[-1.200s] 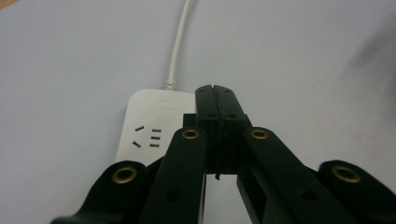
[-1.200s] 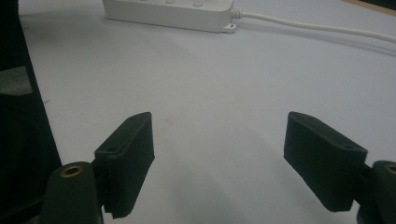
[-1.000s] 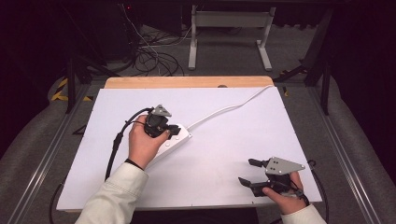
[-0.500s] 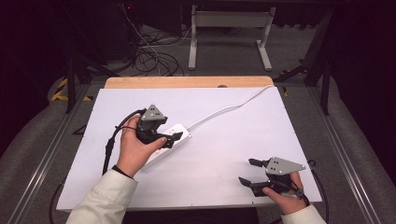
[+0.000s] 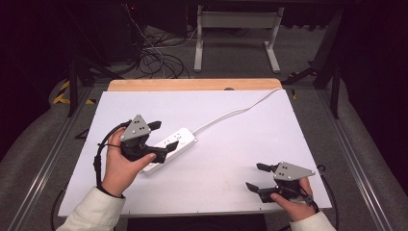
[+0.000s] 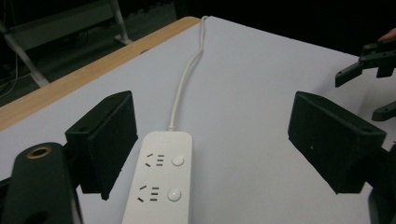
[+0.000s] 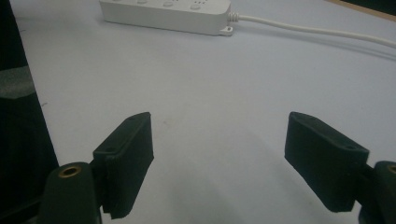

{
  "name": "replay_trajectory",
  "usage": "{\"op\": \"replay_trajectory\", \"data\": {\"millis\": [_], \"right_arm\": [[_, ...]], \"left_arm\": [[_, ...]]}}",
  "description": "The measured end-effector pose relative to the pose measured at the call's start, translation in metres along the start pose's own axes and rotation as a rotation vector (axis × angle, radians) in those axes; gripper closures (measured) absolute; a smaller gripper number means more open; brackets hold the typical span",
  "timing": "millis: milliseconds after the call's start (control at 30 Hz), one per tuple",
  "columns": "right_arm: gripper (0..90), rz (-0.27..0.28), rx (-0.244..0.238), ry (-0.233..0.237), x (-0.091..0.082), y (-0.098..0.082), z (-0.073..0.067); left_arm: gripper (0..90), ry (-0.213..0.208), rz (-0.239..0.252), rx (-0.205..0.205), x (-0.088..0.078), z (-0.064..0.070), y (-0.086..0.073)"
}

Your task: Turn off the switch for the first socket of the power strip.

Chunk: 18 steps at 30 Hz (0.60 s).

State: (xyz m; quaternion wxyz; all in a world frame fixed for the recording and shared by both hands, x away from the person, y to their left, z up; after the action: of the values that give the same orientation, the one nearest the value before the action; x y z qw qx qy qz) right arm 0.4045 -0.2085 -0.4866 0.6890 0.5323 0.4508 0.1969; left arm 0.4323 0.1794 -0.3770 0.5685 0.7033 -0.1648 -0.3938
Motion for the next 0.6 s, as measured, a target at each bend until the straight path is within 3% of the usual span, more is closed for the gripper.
{"op": "replay_trajectory", "data": {"millis": [267,367,600], "right_arm": [[24.1,-0.003,-0.009,-0.009,0.000,0.000,0.000],[24.1,0.000,-0.012,-0.010,0.000,0.000,0.000],[23.5,0.008,-0.013,-0.014,-0.001,0.001,0.000]], "left_arm": [[16.5,-0.003,0.015,0.013,-0.016,0.001,-0.019],[17.6,-0.007,0.043,0.050,-0.023,0.001,-0.030],[17.2,-0.032,0.038,0.011,-0.031,-0.001,-0.050]]}}
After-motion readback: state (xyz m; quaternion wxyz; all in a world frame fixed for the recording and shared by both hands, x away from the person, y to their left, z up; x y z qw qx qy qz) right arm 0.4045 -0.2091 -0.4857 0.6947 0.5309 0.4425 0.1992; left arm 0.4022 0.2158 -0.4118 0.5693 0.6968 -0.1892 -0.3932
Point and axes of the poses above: each handheld gripper's, and its own axes: x roughly forward along the jaws, y roughly out of its top, z roughly to its right, the point moved 3 cm from there along x, roughly forward along the jaws, and after that the axes turned 4 degrees about z, right-handed, at the moved point
